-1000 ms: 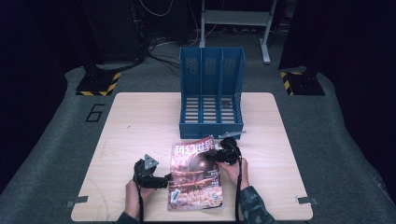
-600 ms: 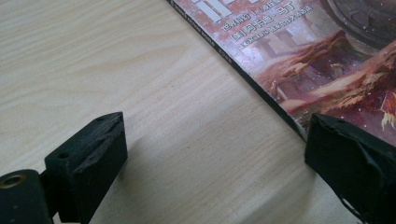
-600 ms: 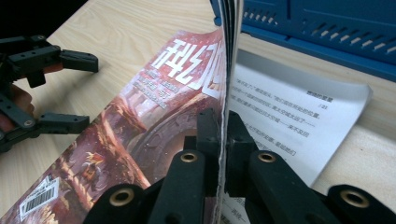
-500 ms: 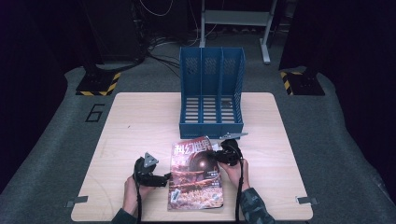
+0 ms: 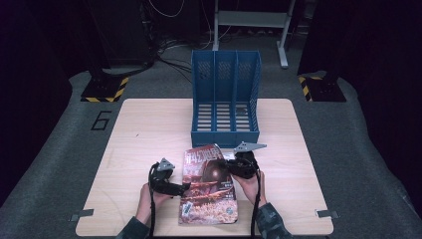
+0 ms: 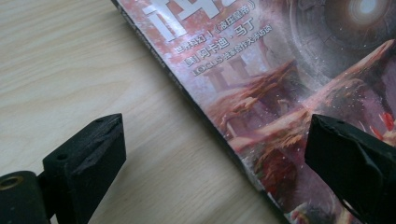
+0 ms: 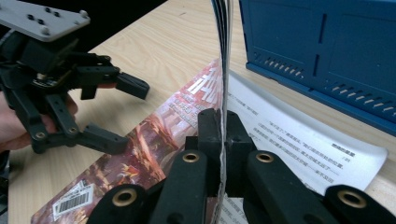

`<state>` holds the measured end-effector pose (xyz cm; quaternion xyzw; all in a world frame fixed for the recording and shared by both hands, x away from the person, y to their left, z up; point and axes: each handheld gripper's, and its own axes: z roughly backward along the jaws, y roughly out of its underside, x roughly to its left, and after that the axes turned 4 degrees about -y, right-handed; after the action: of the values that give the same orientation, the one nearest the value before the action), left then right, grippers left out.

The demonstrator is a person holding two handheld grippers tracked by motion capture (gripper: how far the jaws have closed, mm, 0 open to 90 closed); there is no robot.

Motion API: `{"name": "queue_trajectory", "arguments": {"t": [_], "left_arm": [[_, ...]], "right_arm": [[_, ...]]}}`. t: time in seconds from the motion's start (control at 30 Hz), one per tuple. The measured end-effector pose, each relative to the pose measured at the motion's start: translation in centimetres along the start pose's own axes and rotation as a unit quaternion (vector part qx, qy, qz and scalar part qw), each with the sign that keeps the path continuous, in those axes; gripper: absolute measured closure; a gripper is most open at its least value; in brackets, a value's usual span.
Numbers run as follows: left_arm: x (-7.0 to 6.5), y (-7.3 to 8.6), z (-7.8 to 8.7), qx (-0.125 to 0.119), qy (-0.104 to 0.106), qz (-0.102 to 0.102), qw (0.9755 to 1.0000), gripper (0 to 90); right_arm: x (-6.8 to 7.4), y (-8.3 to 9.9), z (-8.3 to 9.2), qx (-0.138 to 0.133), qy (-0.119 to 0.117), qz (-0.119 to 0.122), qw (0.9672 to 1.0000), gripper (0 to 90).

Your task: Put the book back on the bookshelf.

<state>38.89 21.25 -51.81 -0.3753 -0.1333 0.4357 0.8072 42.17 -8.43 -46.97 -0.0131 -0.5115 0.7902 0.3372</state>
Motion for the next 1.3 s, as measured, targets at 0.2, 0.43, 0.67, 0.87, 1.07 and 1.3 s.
{"name": "queue_trajectory", "arguments": {"t": [0.2,0.43,0.67,0.87,1.07,1.3], "left_arm": [[-0.5,-0.4,-0.7,0.007,0.016,-0.004,0.9998,7.7],[-1.1,-0.9,-1.4,0.010,0.033,-0.013,0.9993,14.4],[-1.8,-0.9,-1.8,0.008,0.002,-0.042,0.9991,18.0],[-1.3,-0.7,-1.8,-0.005,0.020,-0.019,0.9996,17.3],[-1.1,-0.9,-1.9,-0.007,0.040,0.004,0.9992,15.3],[-1.3,-1.3,-2.0,0.005,0.057,-0.001,0.9983,15.5]], "right_arm": [[0.5,-0.1,0.4,-0.008,-0.001,0.001,1.0000,88.9],[0.5,0.0,0.3,-0.008,-0.001,0.002,1.0000,88.9],[0.0,0.4,-0.4,0.004,0.002,-0.006,1.0000,88.5],[1.0,0.5,0.3,-0.024,0.001,0.023,0.9994,88.7],[1.6,0.5,1.0,-0.045,0.001,0.046,0.9979,88.5],[1.7,0.6,1.1,-0.055,-0.002,0.051,0.9971,88.5]]}}
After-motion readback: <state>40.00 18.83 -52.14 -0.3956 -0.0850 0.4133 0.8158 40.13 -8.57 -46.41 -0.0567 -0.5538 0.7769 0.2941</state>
